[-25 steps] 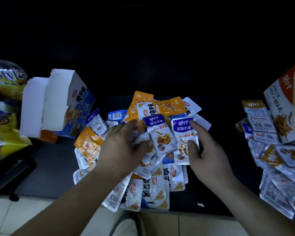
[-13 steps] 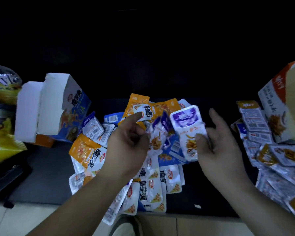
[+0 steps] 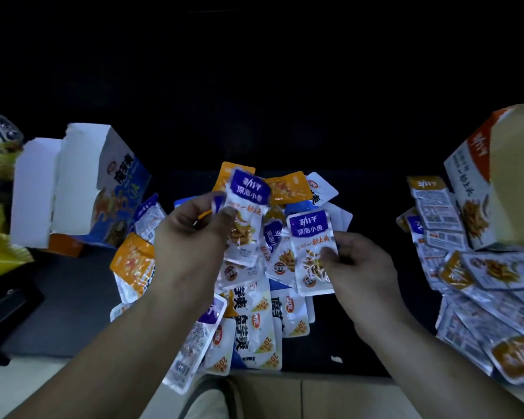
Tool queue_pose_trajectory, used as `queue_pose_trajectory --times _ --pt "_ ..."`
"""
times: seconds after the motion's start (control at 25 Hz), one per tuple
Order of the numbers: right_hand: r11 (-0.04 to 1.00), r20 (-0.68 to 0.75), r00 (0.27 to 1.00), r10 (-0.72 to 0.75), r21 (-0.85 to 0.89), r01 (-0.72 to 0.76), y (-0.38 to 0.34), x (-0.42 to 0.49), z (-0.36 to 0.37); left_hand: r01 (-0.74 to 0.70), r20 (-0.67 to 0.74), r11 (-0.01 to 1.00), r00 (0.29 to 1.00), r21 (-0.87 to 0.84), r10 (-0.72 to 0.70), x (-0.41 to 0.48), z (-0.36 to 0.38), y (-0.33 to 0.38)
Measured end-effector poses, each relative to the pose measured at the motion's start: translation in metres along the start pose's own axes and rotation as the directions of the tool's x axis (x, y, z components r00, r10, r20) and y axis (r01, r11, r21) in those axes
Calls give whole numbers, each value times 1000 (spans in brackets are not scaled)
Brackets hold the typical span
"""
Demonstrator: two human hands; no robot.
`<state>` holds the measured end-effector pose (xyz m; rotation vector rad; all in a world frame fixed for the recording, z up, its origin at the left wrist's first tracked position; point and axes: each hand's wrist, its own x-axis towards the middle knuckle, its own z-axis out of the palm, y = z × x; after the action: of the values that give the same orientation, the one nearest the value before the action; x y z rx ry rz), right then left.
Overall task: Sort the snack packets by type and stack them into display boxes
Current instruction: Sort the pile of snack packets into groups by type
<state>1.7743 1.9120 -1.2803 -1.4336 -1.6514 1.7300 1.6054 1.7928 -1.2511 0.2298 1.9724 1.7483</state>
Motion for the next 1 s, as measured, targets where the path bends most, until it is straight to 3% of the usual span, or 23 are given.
queue_pose_trajectory --times 0.08,0.16,0.32,0.52,0.6,0.68,0.8,0.88,1.0 --pt "1000 -11 1000 1 19 -1 -3 -2 0 87 119 994 990 -68 -78 -8 10 -4" --pt "997 -3 1000 16 75 -16 -5 -4 1 149 193 989 971 -8 -144 -21 25 -16" --pt "995 101 995 -20 99 10 -2 -8 -1 74 156 993 984 93 -88 -31 48 -31" --pt "993 44 999 -1 116 -4 0 -4 -16 -92 273 958 962 273 15 -33 50 -27" --pt "989 -34 999 1 146 4 3 -3 -25 -277 285 817 947 506 145 -29 47 -32" --pt "985 -82 997 -2 171 16 8 -2 -34 -466 366 555 885 690 287 -23 46 -41" --pt "993 -114 993 -23 114 37 12 -3 -49 -552 494 236 829 800 262 -22 56 -53" --pt "995 -123 989 -76 47 83 10 -3 -64 -542 502 127 828 831 250 -22 60 -57" --pt "988 -185 972 -142 -81 129 5 -5 -109 -525 488 90 832 846 262 -24 63 -58"
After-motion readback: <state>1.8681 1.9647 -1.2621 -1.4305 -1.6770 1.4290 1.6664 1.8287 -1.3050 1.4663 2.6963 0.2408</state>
